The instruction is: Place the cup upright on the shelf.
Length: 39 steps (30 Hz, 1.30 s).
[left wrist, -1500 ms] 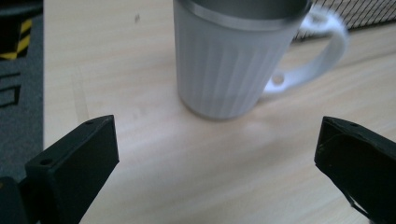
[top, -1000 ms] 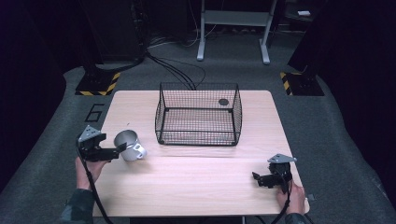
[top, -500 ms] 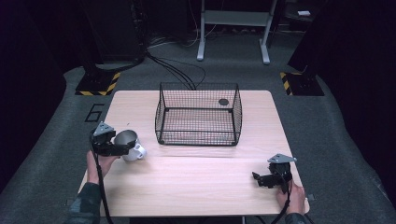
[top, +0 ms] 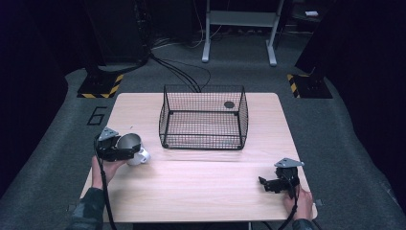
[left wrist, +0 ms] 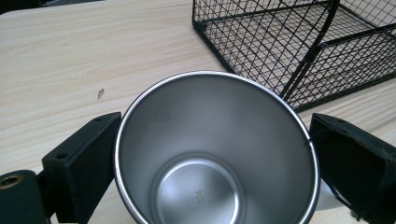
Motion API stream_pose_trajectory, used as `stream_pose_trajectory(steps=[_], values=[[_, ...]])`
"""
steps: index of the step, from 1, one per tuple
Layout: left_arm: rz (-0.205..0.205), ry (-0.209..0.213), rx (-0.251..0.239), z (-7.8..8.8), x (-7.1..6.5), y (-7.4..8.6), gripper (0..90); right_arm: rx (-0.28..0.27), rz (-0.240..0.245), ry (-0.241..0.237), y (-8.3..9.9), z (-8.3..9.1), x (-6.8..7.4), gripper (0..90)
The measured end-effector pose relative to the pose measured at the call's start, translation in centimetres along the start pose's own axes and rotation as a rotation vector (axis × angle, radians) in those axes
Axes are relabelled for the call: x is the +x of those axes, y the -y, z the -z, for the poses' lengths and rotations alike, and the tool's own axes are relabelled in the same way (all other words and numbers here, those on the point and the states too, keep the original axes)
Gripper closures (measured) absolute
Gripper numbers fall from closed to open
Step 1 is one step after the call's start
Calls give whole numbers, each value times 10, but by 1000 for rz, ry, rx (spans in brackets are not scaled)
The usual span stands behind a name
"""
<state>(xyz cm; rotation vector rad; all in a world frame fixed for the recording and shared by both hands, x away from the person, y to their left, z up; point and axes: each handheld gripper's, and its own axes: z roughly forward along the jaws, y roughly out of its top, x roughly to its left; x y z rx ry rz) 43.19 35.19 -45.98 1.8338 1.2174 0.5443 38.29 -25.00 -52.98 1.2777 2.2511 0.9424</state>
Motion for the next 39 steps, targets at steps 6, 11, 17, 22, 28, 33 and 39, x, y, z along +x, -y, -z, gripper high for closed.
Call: stream_pose_trajectory(steps=[6, 11, 17, 22, 28, 33, 39], values=[[2, 0, -1, 0, 0, 0, 59, 0, -1, 0, 0, 0, 0, 0], [-14, -5, -6, 1, -1, -1, 62, 0, 0, 0, 0, 0, 0, 0], [-12, 8, -17, 6, -2, -4, 63, 0, 0, 0, 0, 0, 0, 0], [-22, 24, -27, 14, -6, -8, 63, 0, 0, 0, 0, 0, 0, 0], [-52, 38, -22, 21, -13, -14, 63, 0, 0, 0, 0, 0, 0, 0], [-80, 55, -38, 25, -23, -19, 63, 0, 0, -1, 0, 0, 0, 0], [-101, 75, -28, 31, -31, -22, 63, 0, 2, 2, 0, 0, 0, 0]])
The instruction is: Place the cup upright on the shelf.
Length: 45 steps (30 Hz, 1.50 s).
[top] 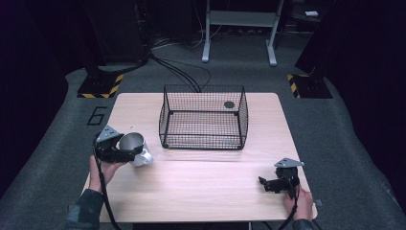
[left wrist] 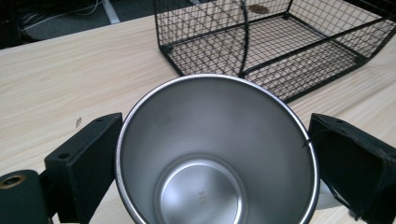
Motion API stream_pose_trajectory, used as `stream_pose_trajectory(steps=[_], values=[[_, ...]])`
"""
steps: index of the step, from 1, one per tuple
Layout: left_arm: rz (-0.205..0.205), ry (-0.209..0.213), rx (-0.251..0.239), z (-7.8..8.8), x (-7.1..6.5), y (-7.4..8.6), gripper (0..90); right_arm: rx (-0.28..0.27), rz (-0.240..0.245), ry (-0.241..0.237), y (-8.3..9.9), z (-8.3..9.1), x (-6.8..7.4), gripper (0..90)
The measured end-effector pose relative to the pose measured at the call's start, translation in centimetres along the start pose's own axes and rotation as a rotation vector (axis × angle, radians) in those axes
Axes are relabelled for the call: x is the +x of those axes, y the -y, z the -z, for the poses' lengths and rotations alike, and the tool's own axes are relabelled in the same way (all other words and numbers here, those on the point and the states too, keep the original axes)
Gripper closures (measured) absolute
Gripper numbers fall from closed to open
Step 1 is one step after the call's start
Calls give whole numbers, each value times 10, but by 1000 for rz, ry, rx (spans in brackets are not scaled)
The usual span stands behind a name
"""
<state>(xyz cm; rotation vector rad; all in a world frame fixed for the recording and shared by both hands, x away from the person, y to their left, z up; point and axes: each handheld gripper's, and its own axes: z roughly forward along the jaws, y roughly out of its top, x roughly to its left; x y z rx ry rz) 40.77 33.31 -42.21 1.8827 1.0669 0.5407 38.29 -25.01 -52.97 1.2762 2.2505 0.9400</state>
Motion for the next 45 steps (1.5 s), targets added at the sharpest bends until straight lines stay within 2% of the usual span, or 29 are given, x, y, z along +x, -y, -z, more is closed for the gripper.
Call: stream_pose_trajectory(steps=[5, 6, 10, 11, 22, 33, 41, 42, 45], values=[[-15, 16, 1, 2, -6, -1, 63, 0, -1, -3, 0, 0, 0, 0], [-27, 31, -2, 3, -11, -2, 63, 0, -1, -3, 0, 0, 0, 0], [-51, 41, 1, 5, -20, -7, 63, -1, 0, -2, 0, 0, 0, 0], [-58, 57, -2, 6, -26, -10, 63, -1, 3, 0, 0, 0, 0, 0], [-114, 113, 12, 1, -49, -17, 63, 0, -1, -2, 0, 0, 0, 0], [-130, 157, 19, -3, -60, -22, 63, -1, 0, -2, 0, 0, 0, 0], [-156, 204, 23, -4, -71, -33, 63, -1, -1, -2, 0, 0, 0, 0], [-163, 214, 18, -7, -77, -38, 63, 0, -4, -2, 0, 0, 0, 0], [-165, 229, 10, -9, -80, -42, 63, 0, -7, -2, 0, 0, 0, 0]])
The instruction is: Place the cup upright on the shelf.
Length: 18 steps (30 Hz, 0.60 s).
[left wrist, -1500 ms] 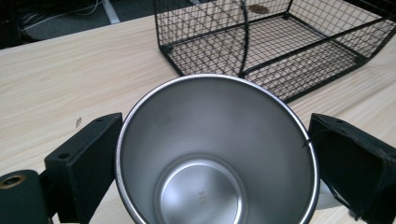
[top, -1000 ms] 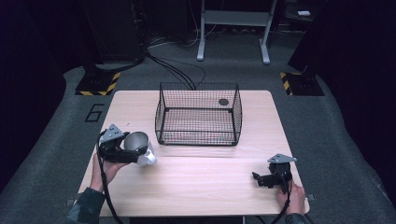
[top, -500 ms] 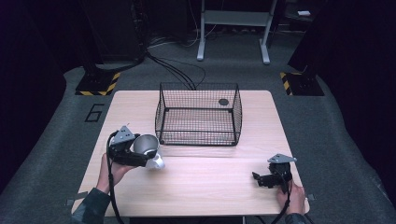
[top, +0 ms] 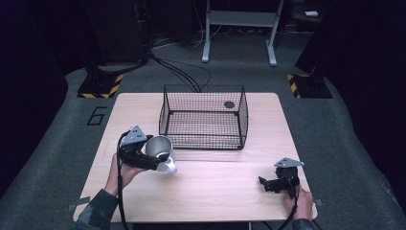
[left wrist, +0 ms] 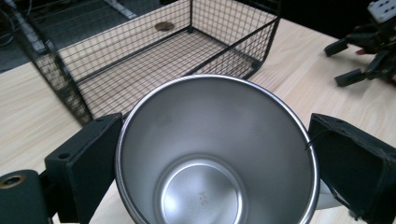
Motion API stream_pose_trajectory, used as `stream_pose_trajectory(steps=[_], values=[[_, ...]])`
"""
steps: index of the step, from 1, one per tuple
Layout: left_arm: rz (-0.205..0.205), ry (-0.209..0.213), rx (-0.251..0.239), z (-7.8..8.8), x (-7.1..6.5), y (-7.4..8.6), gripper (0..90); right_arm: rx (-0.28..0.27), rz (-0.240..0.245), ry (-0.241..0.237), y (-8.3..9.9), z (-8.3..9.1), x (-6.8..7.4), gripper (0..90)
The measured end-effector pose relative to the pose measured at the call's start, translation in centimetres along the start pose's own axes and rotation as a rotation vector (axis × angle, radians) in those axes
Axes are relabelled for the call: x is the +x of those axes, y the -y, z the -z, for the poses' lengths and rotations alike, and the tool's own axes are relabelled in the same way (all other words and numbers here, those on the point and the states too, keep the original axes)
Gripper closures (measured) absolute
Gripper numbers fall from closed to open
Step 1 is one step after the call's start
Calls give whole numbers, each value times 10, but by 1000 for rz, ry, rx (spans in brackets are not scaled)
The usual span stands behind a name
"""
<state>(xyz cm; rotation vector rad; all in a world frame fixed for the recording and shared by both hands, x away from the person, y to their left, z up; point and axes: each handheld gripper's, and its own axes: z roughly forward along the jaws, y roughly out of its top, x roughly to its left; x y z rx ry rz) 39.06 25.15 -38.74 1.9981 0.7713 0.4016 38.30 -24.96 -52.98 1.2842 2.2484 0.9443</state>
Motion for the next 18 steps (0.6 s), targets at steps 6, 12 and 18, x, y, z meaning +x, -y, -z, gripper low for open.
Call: stream_pose_trajectory(steps=[6, 12, 18], values=[[-22, 29, -8, -8, -8, -15, 63, 0, -1, -1, 0, 0, 0, 0], [-43, 52, -17, -15, -14, -34, 63, 0, -3, 0, 0, 0, 0, 0], [-64, 76, -21, -22, -18, -48, 63, -5, -3, 3, 0, 0, 0, 0]])
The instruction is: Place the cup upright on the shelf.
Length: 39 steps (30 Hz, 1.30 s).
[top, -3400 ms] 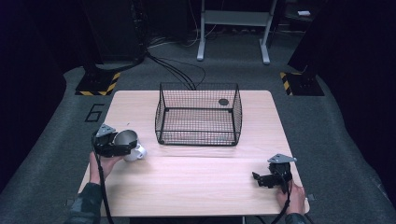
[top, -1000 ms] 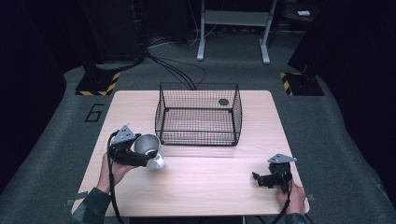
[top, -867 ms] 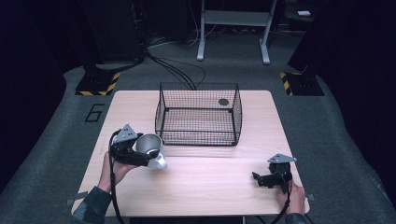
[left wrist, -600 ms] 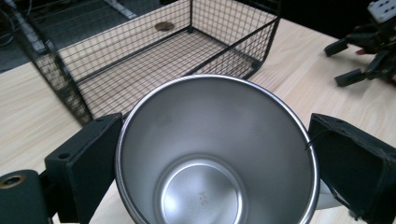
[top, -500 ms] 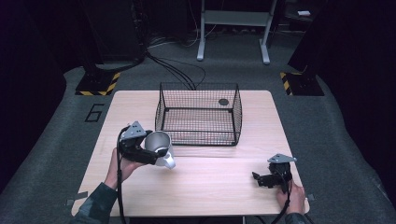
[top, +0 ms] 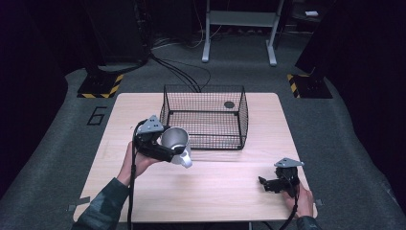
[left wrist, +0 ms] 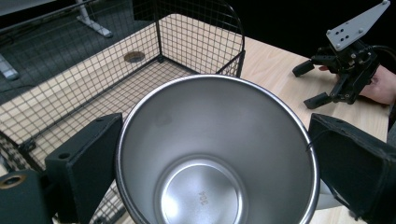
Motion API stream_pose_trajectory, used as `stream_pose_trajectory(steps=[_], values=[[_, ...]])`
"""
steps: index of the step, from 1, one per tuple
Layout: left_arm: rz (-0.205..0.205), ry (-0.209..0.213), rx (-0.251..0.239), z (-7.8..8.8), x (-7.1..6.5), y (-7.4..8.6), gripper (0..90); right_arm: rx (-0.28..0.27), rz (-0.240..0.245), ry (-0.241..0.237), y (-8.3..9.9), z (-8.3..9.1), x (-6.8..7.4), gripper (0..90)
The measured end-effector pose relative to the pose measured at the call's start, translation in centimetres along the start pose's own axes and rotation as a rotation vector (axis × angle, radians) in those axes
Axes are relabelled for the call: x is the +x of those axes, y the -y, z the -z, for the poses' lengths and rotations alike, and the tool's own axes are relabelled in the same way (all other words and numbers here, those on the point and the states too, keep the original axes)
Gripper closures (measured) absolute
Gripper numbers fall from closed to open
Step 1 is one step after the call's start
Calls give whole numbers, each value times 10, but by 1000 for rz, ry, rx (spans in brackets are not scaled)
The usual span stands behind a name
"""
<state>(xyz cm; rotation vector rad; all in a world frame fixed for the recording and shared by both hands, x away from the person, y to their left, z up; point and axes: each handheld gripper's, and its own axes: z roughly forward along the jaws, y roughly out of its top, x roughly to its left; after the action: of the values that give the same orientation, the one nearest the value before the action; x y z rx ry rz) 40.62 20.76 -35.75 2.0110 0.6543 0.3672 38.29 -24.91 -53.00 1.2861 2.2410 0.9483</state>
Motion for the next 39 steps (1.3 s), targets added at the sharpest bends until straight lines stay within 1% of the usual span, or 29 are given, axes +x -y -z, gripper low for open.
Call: stream_pose_trajectory(steps=[3, 5, 6, 9, 10, 11, 12, 16, 17, 19, 20, 25, 28, 29, 32, 35, 39], values=[[-9, 8, 3, -3, 0, -7, 63, 9, 9, -11, -1, 0, -1, 0], [-14, 15, 5, -4, 0, -11, 63, 1, 18, -21, -1, -1, -2, 0], [-14, 12, 5, -4, 1, -13, 63, 4, 27, -26, -1, -1, -3, 0], [-13, 24, -5, -2, 2, -20, 63, 2, 29, -29, -2, -1, -3, 0], [-20, 23, -5, -2, 3, -23, 63, 2, 30, -30, -2, -1, -3, 0], [-20, 16, -11, -2, 3, -25, 63, 2, 32, -30, -2, -1, -4, 0], [-20, 19, -12, -2, 3, -27, 63, 3, 33, -31, -1, -1, -4, 0], [-15, 13, -27, -4, 8, -35, 63, 2, 30, -31, -2, -2, -3, 0], [-6, 12, -28, -4, 9, -37, 63, 2, 30, -30, -2, -2, -3, 0], [-10, 7, -34, -6, 12, -42, 63, 2, 30, -31, -2, -2, -3, 0], [-13, 10, -25, -6, 13, -44, 63, 2, 29, -30, -2, -2, -3, 0], [-13, -12, -34, -10, 19, -54, 63, 2, 30, -31, -2, -2, -3, 0], [-13, -21, -27, -13, 24, -58, 63, 2, 30, -31, -2, -2, -3, 0], [-4, -20, -30, -14, 25, -59, 63, 2, 30, -30, -2, -2, -3, 0], [-2, -26, -25, -16, 30, -61, 63, 2, 30, -31, -2, -2, -3, 0], [9, -30, -30, -19, 34, -64, 63, 1, 32, -31, -2, -2, -4, 0], [8, -40, -28, -23, 39, -69, 63, 1, 31, -31, -2, -2, -4, 0]])
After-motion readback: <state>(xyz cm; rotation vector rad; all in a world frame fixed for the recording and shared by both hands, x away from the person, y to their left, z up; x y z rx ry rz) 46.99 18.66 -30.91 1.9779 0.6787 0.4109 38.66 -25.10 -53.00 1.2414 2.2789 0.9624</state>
